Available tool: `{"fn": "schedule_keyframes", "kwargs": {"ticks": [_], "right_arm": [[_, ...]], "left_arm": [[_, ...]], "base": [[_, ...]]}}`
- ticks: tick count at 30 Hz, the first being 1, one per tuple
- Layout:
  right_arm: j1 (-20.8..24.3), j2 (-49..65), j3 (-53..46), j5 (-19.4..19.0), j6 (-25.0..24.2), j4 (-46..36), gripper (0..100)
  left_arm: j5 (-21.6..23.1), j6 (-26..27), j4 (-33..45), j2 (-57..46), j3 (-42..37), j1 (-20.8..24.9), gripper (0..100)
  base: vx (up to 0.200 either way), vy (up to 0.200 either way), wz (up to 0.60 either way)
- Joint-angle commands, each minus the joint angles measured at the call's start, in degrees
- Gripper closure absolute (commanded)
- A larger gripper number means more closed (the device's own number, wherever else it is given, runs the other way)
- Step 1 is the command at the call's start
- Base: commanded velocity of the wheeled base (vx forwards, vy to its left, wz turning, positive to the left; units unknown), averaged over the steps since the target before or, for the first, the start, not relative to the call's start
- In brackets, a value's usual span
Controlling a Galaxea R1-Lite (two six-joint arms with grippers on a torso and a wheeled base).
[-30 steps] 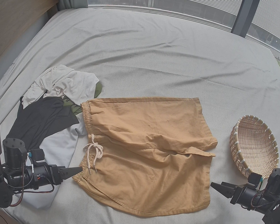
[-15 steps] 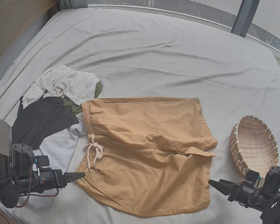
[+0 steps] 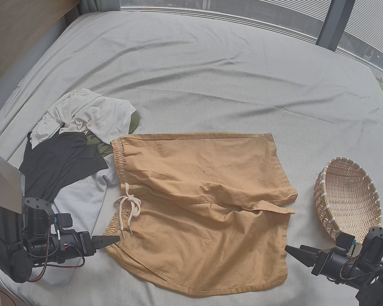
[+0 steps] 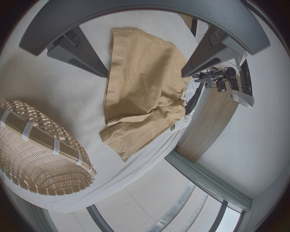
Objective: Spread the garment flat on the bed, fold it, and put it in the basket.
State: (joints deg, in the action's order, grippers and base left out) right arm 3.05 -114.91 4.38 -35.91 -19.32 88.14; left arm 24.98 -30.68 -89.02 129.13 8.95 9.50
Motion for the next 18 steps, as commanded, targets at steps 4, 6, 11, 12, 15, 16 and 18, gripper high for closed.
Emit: {"fn": "schedule_keyframes", "kwargs": {"ticks": [4,6,11,12,15,16,18], "right_arm": [[0.03,-0.05,-0.25,-0.03,0.07,0.02,0],[-0.06,-0.14,-0.33,-0.03,0.16,0.02,0],[-0.32,-0.32,-1.04,-0.03,0.43,-0.07,0],[-0.41,-0.40,-1.39,-0.03,0.51,-0.07,0],[-0.50,-2.51,-2.44,-0.03,0.95,-0.07,0],[-0.41,-3.74,-2.97,0.05,1.66,-0.07,0],[-0.41,-5.06,-3.32,0.05,2.62,-0.07,0]], "left_arm": [[-0.72,0.01,-0.19,3.23,1.86,0.17,100],[-0.98,0.01,-0.19,3.58,2.57,0.17,100],[-0.98,0.10,-0.28,3.49,2.57,0.17,100],[-0.98,0.10,-0.28,3.32,2.48,0.08,100],[-1.07,0.19,-0.28,1.38,1.16,0.17,100],[-0.98,0.36,-0.28,0.33,0.28,0.17,100],[-0.98,0.45,-0.19,-0.38,-0.25,0.26,100]], "base": [[0.000,0.000,0.00],[0.000,0.000,0.00],[0.000,0.000,0.00],[0.000,0.000,0.00],[0.000,0.000,0.00],[0.000,0.000,0.00],[0.000,0.000,0.00]]}}
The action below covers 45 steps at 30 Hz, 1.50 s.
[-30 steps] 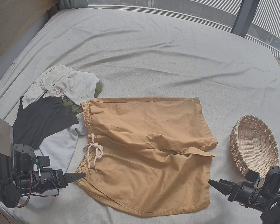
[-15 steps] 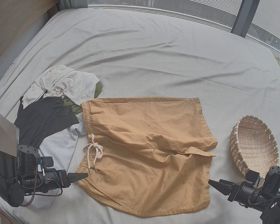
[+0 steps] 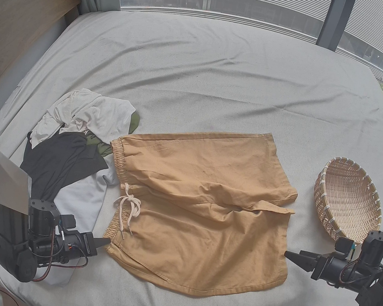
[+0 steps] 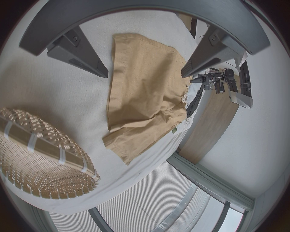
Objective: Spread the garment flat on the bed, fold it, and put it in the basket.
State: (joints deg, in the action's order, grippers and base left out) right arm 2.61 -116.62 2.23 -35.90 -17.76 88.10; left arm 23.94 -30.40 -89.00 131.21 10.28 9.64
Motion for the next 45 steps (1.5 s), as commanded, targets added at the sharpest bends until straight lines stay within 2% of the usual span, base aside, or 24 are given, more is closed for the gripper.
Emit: {"fn": "schedule_keyframes", "kwargs": {"ticks": [1,6,18,19,31,36,45], "right_arm": [[0.20,-7.13,-1.62,0.22,3.61,0.05,0],[0.38,-12.94,-1.35,2.77,5.81,0.23,0],[1.52,-14.96,-1.00,2.59,5.81,0.23,0],[1.61,-14.96,-0.82,2.50,5.81,0.23,100],[1.52,-14.61,0.85,2.50,5.63,0.23,100],[1.43,-12.50,-1.44,2.68,5.63,0.14,100],[0.73,-8.19,-2.23,3.03,5.98,-0.65,100]], "left_arm": [[0.05,0.17,-0.29,-2.97,-1.75,0.64,100],[-0.04,0.17,-0.29,-2.71,-1.75,1.34,100],[-0.12,0.17,-0.29,-2.71,-1.49,1.34,100],[-0.12,0.17,-0.21,-2.71,-1.49,1.34,100],[-0.12,0.17,-0.29,-2.45,-1.49,1.26,100],[-0.12,-0.01,-0.29,-3.15,-1.75,1.17,100],[0.75,-0.09,-0.21,-6.75,-6.50,0.82,100]], "base": [[0.000,0.000,0.00],[0.000,0.000,0.00],[0.000,0.000,0.00],[0.000,0.000,0.00],[0.000,0.000,0.00],[0.000,0.000,0.00],[0.000,0.000,0.00]]}}
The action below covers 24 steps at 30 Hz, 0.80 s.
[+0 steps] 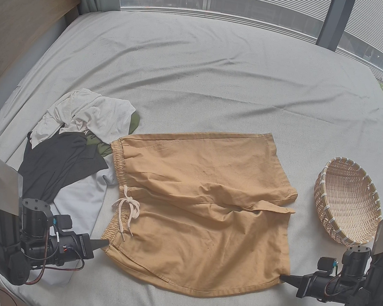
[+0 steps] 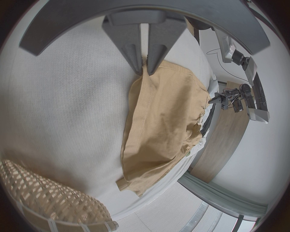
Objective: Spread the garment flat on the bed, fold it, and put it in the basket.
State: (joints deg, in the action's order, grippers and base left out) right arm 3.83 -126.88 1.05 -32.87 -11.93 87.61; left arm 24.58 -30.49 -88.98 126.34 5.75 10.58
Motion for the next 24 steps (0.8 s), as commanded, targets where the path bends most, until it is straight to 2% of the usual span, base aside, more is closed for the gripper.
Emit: {"fn": "schedule_keyframes", "kwargs": {"ticks": [1,4,14,21,24], "right_arm": [[-0.58,2.07,-1.05,-0.01,0.16,-0.51,100],[-0.93,2.51,-1.05,-0.01,0.60,-2.18,100],[-1.28,10.86,-1.05,0.17,3.23,-15.19,100],[-1.28,10.95,-1.05,0.26,4.38,-18.18,100],[-1.19,11.48,-1.05,0.26,4.46,-19.85,100]], "left_arm": [[0.21,0.08,-0.23,-1.71,-2.41,-0.03,100],[0.12,0.34,-0.23,-1.19,-2.77,0.05,100],[0.12,2.28,-0.23,-0.57,-4.96,0.32,100],[0.21,6.49,-0.23,1.54,-5.75,0.05,100],[0.21,6.76,-0.14,1.98,-5.75,-0.03,100]], "base": [[0.000,0.000,0.00],[0.000,0.000,0.00],[0.000,0.000,0.00],[0.000,0.000,0.00],[0.000,0.000,0.00]]}}
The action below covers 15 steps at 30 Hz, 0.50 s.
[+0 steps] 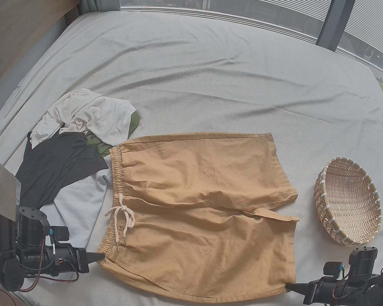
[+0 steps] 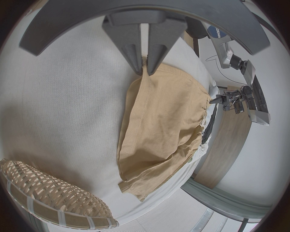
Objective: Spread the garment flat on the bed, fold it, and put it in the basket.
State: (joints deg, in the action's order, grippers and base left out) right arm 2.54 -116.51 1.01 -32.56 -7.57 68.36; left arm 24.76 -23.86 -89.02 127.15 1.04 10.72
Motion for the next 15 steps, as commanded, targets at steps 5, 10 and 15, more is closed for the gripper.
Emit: {"fn": "schedule_keyframes", "kwargs": {"ticks": [5,10,15], "right_arm": [[-0.51,2.34,-1.01,0.04,0.98,-4.64,100],[-5.35,3.57,-1.01,-0.13,2.38,-10.01,100],[-6.75,3.57,-1.01,-0.75,2.56,-6.84,100]], "left_arm": [[-0.06,0.21,-0.11,1.35,-1.04,-0.34,100],[-0.06,0.30,-0.11,1.96,-1.04,-0.52,100],[-0.06,0.21,-0.11,2.23,-1.04,0.01,100]], "base": [[0.000,0.000,0.00],[0.000,0.000,0.00],[0.000,0.000,0.00]]}}
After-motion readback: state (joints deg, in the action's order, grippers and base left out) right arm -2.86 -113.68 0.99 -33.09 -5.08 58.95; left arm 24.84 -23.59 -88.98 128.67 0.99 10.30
